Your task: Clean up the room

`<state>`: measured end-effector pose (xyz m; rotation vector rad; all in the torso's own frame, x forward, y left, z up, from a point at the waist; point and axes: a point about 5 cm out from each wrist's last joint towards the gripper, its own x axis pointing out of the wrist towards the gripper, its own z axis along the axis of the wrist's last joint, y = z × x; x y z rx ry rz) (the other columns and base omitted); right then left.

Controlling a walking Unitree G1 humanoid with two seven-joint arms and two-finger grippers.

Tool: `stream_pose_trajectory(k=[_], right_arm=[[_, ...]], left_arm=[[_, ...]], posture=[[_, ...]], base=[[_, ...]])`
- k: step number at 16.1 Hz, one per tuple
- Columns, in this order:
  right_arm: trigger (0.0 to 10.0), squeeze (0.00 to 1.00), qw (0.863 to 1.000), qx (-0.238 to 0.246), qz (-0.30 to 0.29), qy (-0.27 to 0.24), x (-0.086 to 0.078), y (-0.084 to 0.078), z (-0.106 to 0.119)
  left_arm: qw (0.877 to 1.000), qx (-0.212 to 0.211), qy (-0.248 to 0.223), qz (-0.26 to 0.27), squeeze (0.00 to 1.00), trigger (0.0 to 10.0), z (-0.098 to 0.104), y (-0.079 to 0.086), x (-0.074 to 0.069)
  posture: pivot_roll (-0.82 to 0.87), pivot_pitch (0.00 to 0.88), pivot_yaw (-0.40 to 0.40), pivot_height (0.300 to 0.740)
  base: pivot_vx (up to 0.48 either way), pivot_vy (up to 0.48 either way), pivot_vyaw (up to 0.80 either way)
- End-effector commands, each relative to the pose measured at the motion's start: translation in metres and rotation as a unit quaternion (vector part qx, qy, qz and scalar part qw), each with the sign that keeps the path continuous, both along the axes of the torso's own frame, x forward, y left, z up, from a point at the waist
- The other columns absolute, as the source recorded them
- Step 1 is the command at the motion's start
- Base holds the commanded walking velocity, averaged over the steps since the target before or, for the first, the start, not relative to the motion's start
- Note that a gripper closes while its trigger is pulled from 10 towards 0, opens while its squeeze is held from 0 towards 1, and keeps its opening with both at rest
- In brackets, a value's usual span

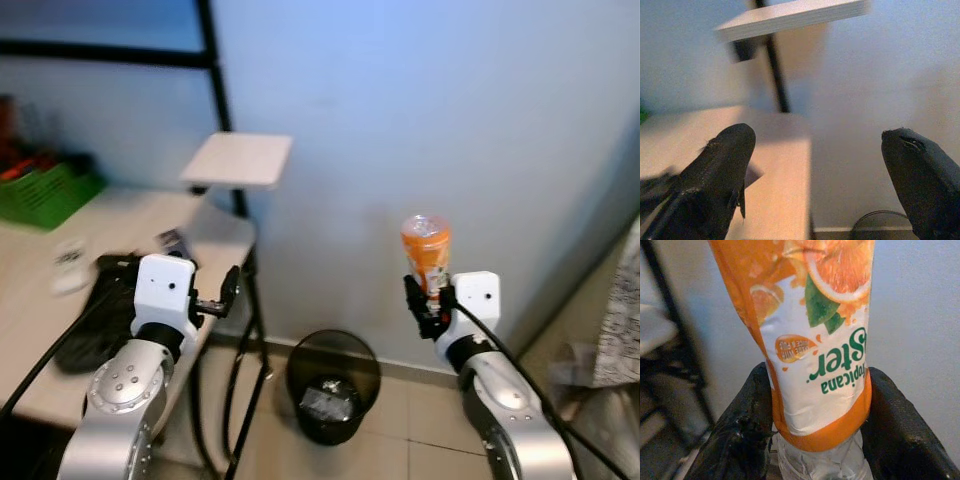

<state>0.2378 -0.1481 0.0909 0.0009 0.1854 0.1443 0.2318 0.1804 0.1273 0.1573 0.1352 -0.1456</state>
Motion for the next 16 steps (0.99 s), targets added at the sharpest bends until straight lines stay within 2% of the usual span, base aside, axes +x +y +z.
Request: stream_pose_trajectory(k=[1,12,15,16], right_arm=[[10.0,0.00,1.000,-0.004,-0.005,-0.006,0.000,-0.003,0.002],[10.0,0.00,1.000,-0.009,0.000,-0.004,0.000,-0.004,0.001],[10.0,0.00,0.999,0.025,-0.009,0.025,0.000,-0.005,-0.005],[10.0,0.00,0.998,0.021,0.010,0.052,0.002,-0.003,-0.013]], left_arm=[[1.000,0.002,-0.004,-0.004,0.00,10.0,0.001,-0.001,0.001],[1.000,0.003,-0.002,-0.015,0.00,10.0,-0.002,-0.003,0.000],[1.000,0.004,-0.001,-0.020,0.00,10.0,-0.002,-0.005,0.001],[0.999,0.008,0.006,-0.042,0.00,10.0,-0.004,-0.010,0.002]], posture=[[-0.01,0.000,0.047,0.740],[-0.01,0.000,0.040,0.740],[-0.01,0.000,0.040,0.740],[-0.02,0.000,0.040,0.740]], base=[[0.300,0.000,0.00],[0.302,0.000,0.00],[0.296,0.000,0.00],[0.000,0.000,0.00]])
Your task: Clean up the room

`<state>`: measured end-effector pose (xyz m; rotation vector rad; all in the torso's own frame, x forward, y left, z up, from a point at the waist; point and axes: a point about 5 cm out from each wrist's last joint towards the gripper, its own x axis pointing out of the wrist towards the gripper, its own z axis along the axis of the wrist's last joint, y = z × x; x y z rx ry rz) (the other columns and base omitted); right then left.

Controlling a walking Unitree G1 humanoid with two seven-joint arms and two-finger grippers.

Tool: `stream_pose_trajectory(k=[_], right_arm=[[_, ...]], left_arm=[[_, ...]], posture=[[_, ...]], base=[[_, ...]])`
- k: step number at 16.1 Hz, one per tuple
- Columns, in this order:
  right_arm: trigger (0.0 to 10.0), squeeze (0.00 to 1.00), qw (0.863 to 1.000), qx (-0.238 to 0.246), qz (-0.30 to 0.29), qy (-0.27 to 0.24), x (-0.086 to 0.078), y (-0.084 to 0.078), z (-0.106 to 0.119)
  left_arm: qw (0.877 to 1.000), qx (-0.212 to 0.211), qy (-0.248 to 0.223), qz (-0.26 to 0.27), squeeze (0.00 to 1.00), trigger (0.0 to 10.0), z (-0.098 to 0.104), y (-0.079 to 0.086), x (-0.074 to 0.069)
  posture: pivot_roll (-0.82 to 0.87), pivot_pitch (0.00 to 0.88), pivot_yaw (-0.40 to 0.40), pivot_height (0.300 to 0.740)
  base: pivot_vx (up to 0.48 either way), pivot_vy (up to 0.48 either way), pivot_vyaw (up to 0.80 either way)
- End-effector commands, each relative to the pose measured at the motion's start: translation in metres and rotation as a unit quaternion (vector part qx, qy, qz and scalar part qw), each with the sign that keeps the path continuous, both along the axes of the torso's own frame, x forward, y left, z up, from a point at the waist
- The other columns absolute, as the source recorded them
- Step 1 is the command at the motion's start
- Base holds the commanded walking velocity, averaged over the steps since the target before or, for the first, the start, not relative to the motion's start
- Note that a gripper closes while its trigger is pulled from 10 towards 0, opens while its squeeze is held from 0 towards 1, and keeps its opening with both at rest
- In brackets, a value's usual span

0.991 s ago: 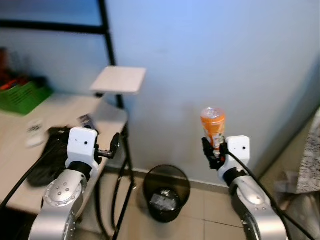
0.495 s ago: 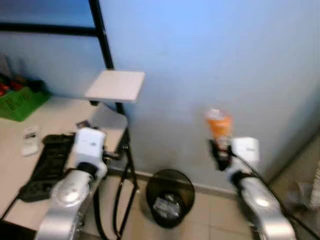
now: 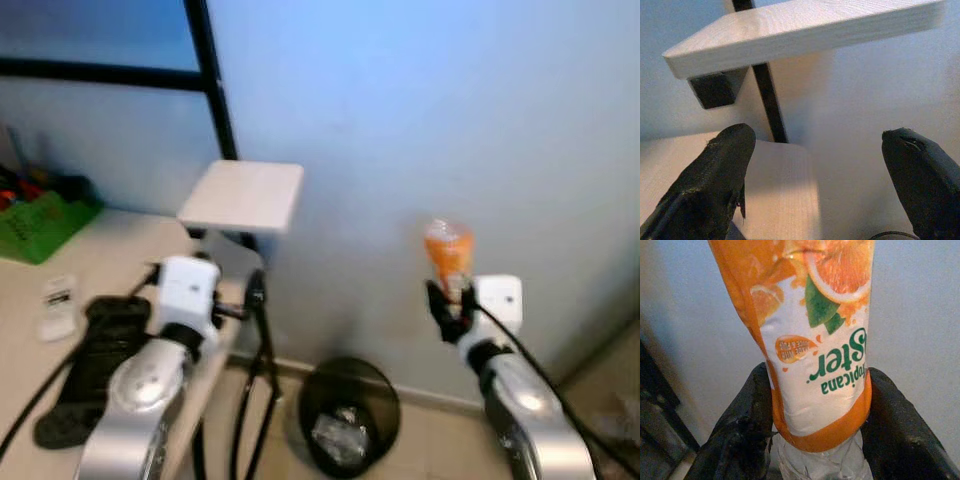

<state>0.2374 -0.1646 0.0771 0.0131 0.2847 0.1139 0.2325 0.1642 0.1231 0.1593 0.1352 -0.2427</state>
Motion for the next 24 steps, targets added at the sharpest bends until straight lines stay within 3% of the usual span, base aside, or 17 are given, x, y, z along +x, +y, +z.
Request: stream_pose_trajectory(k=[1,5,6,9,13,16,18,24], right_arm=[[10.0,0.00,0.999,0.013,0.045,0.015,0.004,0.017,-0.004],[10.0,0.00,0.988,-0.012,0.120,0.101,0.017,0.028,-0.034],[10.0,0.00,0.980,-0.033,0.146,0.130,0.024,0.033,-0.045],[10.0,0.00,0.968,-0.062,0.178,0.167,0.038,0.041,-0.062],[10.0,0.00,0.954,-0.109,0.200,0.197,0.047,0.048,-0.076],[10.0,0.00,0.960,-0.123,0.150,0.202,0.057,0.041,-0.079],[10.0,0.00,0.963,-0.106,0.137,0.207,0.058,0.041,-0.080],[10.0,0.00,0.961,-0.085,0.135,0.224,0.055,0.044,-0.087]], left_arm=[[1.000,0.007,0.010,-0.010,0.00,10.0,-0.001,0.003,0.001],[0.991,0.025,0.055,-0.120,0.00,10.0,-0.009,-0.013,-0.002],[0.983,0.053,0.062,-0.163,0.00,10.0,-0.011,-0.017,-0.001],[0.965,0.075,0.089,-0.234,0.00,10.0,-0.014,-0.025,0.002],[0.945,0.099,0.094,-0.296,0.00,10.0,-0.012,-0.030,0.007],[0.923,0.123,0.104,-0.349,0.00,10.0,-0.009,-0.031,0.007],[0.915,0.128,0.109,-0.367,0.00,10.0,-0.009,-0.031,0.004],[0.908,0.133,0.107,-0.382,0.00,10.0,-0.009,-0.033,0.006]], posture=[[-0.02,0.000,0.040,0.740],[-0.01,0.000,0.035,0.740],[-0.01,0.000,0.028,0.740],[0.00,0.000,0.021,0.740],[0.01,0.001,0.011,0.740],[0.02,0.027,0.005,0.740],[0.02,0.030,0.009,0.740],[0.01,0.037,0.018,0.740]], base=[[0.000,0.000,0.00],[0.000,0.000,0.00],[0.000,0.000,0.00],[0.000,0.000,0.00],[0.000,0.000,0.00],[0.000,0.000,0.00],[0.000,0.000,0.00],[0.000,0.000,0.00]])
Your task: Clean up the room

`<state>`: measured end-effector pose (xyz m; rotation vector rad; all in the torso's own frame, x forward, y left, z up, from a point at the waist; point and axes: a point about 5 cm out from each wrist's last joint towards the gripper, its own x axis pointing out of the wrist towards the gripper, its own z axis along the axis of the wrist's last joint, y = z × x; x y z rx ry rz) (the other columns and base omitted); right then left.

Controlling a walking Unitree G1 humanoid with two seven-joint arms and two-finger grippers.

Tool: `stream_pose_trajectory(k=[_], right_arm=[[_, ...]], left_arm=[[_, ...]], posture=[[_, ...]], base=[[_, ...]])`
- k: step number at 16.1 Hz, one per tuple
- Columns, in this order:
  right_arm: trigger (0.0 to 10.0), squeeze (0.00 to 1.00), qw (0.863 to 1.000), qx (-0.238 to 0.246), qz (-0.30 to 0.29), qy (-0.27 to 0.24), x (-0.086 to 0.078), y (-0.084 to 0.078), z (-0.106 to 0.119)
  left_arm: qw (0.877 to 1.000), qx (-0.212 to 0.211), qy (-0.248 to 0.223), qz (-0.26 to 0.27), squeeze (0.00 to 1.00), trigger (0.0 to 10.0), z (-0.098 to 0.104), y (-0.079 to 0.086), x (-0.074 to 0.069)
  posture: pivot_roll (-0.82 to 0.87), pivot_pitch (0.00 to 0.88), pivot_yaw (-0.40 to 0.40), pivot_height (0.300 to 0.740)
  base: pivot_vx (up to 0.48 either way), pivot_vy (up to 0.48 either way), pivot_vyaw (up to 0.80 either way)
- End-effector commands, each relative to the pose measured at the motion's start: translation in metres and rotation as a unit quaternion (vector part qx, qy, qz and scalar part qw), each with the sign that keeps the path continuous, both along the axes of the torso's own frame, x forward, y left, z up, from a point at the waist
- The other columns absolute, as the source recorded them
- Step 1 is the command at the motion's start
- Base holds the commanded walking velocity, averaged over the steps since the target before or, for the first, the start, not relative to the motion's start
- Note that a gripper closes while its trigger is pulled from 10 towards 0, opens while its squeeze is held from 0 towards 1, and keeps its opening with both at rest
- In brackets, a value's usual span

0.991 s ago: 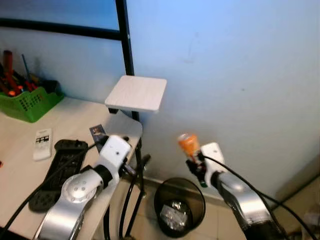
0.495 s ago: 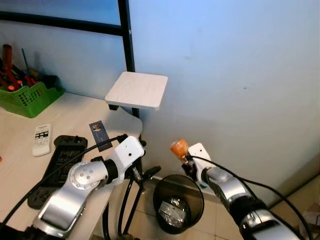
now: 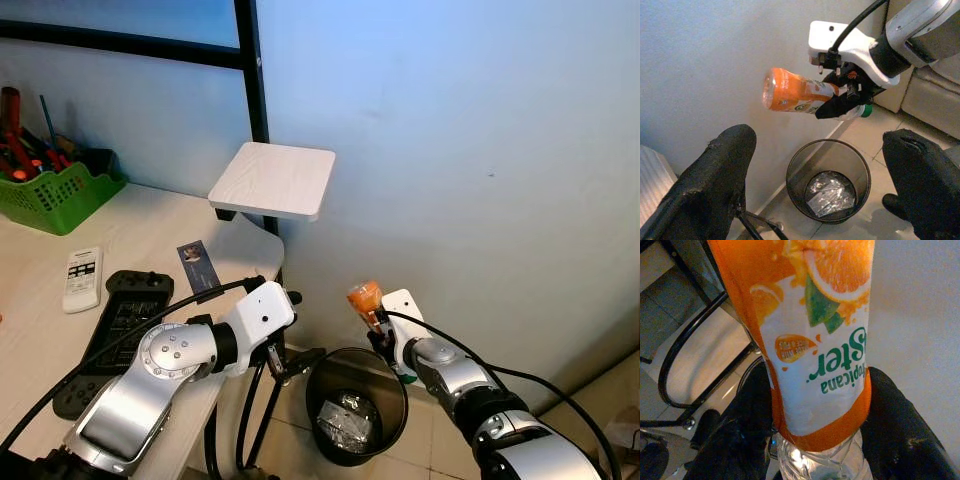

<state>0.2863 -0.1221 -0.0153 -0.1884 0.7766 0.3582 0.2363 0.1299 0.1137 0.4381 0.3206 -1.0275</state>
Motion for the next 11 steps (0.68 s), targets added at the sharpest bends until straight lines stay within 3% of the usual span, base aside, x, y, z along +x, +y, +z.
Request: stream_pose_trajectory(k=[1,7,11], right_arm=[[10.0,0.00,1.000,0.012,0.000,-0.010,0.0054,0.0018,0.0047],[10.0,0.00,1.000,0.029,0.004,0.005,0.0026,0.0062,0.0021],[10.0,0.00,0.999,0.043,0.005,0.017,0.0000,0.0078,-0.0002]], left_arm=[[1.000,0.010,-0.003,-0.005,0.00,10.0,0.0004,0.0011,0.0034],[1.000,0.016,0.002,-0.008,0.00,10.0,-0.0016,0.0030,0.0045],[0.999,0.017,0.034,-0.009,0.00,10.0,-0.0061,0.0051,0.0014]], posture=[[0.01,0.037,0.020,0.740],[0.01,0.037,0.020,0.740],[0.01,0.036,0.018,0.740]], base=[[0.000,0.000,0.00],[0.000,0.000,0.00],[0.000,0.000,0.00]])
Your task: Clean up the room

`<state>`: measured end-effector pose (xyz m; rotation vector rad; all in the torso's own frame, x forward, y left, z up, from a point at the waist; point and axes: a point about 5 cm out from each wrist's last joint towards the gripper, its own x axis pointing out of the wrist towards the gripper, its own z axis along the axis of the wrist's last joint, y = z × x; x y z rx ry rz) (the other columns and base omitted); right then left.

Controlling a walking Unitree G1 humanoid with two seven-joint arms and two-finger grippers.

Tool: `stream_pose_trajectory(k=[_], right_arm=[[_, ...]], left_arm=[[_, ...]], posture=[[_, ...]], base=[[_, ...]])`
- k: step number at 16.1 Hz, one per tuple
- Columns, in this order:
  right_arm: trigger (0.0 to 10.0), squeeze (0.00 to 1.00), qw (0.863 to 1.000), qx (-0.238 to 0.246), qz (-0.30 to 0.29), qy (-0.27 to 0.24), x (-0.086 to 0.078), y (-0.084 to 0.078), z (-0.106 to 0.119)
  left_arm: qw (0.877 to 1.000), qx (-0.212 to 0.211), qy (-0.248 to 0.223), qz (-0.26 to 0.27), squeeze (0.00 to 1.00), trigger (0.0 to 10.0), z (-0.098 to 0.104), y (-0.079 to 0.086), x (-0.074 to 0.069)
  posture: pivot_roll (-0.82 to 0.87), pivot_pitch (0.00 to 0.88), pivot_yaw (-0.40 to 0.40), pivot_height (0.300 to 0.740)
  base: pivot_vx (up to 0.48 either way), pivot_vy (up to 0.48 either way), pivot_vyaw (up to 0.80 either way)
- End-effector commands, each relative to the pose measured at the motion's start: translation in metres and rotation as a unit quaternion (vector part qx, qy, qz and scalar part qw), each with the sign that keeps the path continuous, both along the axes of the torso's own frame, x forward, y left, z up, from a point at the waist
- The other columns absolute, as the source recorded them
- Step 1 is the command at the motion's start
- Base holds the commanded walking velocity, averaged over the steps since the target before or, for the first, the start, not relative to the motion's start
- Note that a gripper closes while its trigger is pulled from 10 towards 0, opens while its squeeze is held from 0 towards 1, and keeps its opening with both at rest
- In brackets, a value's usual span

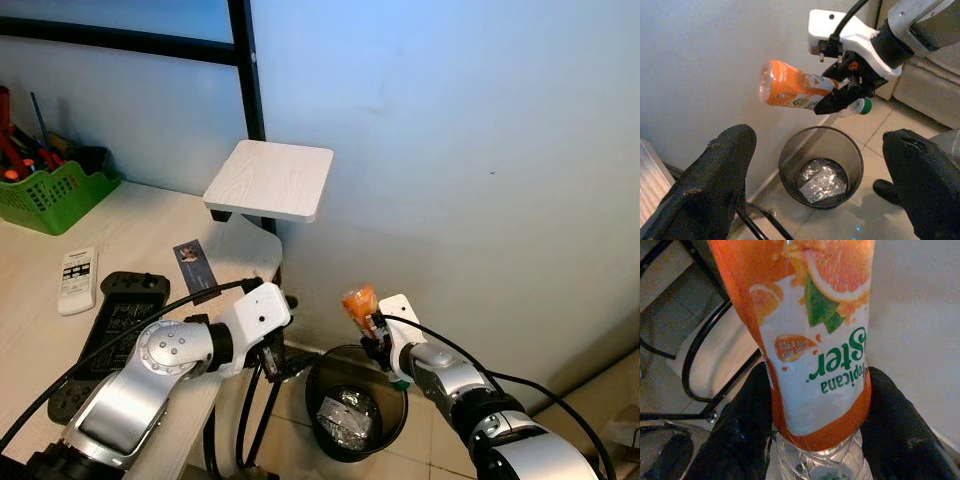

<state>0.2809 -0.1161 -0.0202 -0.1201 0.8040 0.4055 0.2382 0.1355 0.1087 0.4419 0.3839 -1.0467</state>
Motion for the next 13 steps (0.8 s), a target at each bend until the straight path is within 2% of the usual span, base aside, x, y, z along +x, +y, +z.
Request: stream_pose_trajectory(k=[1,2,3,4,13], right_arm=[[10.0,0.00,1.000,0.011,-0.001,-0.002,0.0049,0.0027,0.0045],[10.0,0.00,1.000,0.012,0.000,-0.001,0.0047,0.0030,0.0044],[10.0,0.11,1.000,0.016,0.002,0.001,0.0044,0.0041,0.0043],[10.0,1.00,1.000,0.022,0.002,0.005,0.0040,0.0050,0.0041],[10.0,1.00,0.999,0.033,0.010,0.020,-0.0010,0.0072,0.0004]], left_arm=[[1.000,-0.006,0.009,-0.002,0.00,10.0,-0.0006,-0.0012,-0.0003],[1.000,-0.008,0.009,-0.002,0.00,10.0,-0.0003,-0.0015,-0.0002],[1.000,-0.007,0.009,-0.003,0.00,10.0,-0.0001,-0.0016,0.0001],[1.000,-0.007,0.009,-0.004,0.00,10.0,0.0002,-0.0016,0.0005],[1.000,-0.006,0.011,-0.006,0.00,10.0,0.0007,-0.0007,0.0015]], posture=[[0.01,0.035,0.019,0.740],[0.01,0.035,0.019,0.740],[0.01,0.033,0.019,0.740],[0.01,0.032,0.019,0.740],[0.01,0.028,0.021,0.740]], base=[[0.000,0.000,0.00],[0.000,0.000,0.00],[0.000,0.000,0.00],[0.000,0.000,0.00],[0.000,0.000,0.00]])
